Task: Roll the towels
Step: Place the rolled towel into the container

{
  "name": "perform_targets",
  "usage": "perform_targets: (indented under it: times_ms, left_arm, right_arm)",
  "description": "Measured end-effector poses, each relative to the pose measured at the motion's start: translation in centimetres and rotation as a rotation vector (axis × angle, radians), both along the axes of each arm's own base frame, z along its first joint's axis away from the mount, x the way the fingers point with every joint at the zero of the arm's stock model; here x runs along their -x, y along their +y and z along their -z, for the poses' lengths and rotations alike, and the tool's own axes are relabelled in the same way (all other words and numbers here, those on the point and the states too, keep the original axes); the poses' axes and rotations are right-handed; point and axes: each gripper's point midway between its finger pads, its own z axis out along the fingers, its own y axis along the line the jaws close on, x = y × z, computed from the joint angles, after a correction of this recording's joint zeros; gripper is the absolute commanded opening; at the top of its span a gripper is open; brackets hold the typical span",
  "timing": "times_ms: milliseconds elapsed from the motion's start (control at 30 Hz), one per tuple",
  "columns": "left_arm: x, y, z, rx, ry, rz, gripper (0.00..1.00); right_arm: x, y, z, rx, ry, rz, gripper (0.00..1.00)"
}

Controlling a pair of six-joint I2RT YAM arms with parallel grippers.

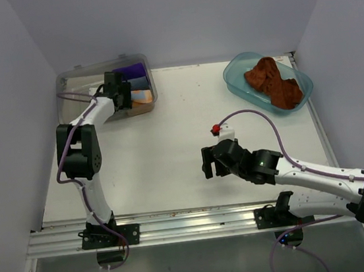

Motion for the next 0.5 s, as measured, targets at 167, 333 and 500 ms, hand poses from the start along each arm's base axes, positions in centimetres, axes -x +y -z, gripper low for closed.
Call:
perform_targets:
  times_ms: [167,333,500]
  left_arm:
    - [-0.15,-0.04,-0.34,0.002,-0.005,0.001,0.67]
    - [0.00,-0.13,-0.21,0.005,0.002,0.005,0.77]
    - [0.59,-0.41,-0.49,0.021,-0.003,0.019,0.82]
  right_arm:
    - [0.05,-0.09,0.03,0.004,0.001,0.000,0.81]
    - [0.03,-0.22,-0.13,0.005,-0.004,0.000,0.81]
    - [0.01,-0.28,-0.12,0.008,-0.005,0.001,0.81]
